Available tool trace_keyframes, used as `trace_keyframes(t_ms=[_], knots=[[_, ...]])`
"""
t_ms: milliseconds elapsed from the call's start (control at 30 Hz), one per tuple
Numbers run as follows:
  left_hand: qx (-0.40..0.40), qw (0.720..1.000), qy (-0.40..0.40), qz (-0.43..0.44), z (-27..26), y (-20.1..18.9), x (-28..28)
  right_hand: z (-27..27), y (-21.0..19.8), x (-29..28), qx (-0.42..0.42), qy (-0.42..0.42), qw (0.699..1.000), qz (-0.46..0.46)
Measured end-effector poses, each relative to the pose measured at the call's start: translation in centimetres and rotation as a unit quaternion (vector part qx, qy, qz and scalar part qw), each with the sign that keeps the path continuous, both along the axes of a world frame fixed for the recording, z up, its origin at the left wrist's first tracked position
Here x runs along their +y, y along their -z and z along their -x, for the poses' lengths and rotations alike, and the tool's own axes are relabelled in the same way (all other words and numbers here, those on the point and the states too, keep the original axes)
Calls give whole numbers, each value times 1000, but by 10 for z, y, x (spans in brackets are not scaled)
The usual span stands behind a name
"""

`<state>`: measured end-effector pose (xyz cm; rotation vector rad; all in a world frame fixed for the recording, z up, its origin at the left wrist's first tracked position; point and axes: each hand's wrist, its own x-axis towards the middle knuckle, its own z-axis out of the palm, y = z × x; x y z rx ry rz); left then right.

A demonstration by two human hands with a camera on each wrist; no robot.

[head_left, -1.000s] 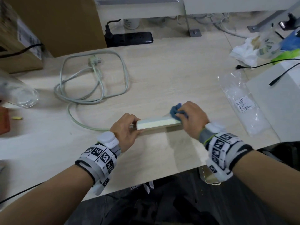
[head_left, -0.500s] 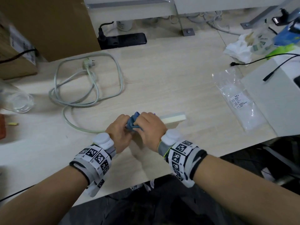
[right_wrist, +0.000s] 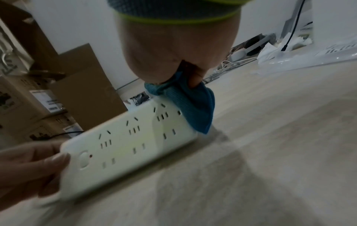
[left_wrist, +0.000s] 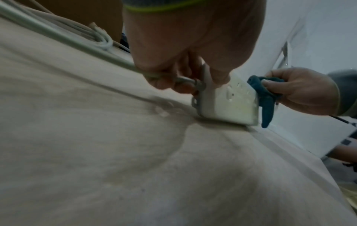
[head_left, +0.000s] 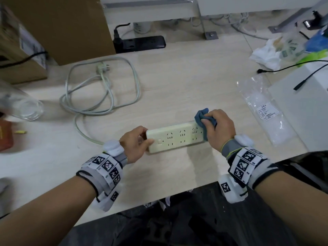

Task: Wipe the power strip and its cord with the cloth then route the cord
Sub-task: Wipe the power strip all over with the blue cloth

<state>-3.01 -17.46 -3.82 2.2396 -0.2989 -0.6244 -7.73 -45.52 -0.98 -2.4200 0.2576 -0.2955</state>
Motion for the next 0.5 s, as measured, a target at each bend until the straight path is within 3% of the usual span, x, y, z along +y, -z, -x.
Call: trace_keyframes(t_ms=[100,300,500], knots=[[13,998,20,-64,-3,4,7,-2,2,6,20,3,1000,-12],[-104,968,139,-183,3,2,7,10,16,16,68,2,997,-27],[-162,951,183,-190,5,11,5,16,18,8,66,16,997,-24]])
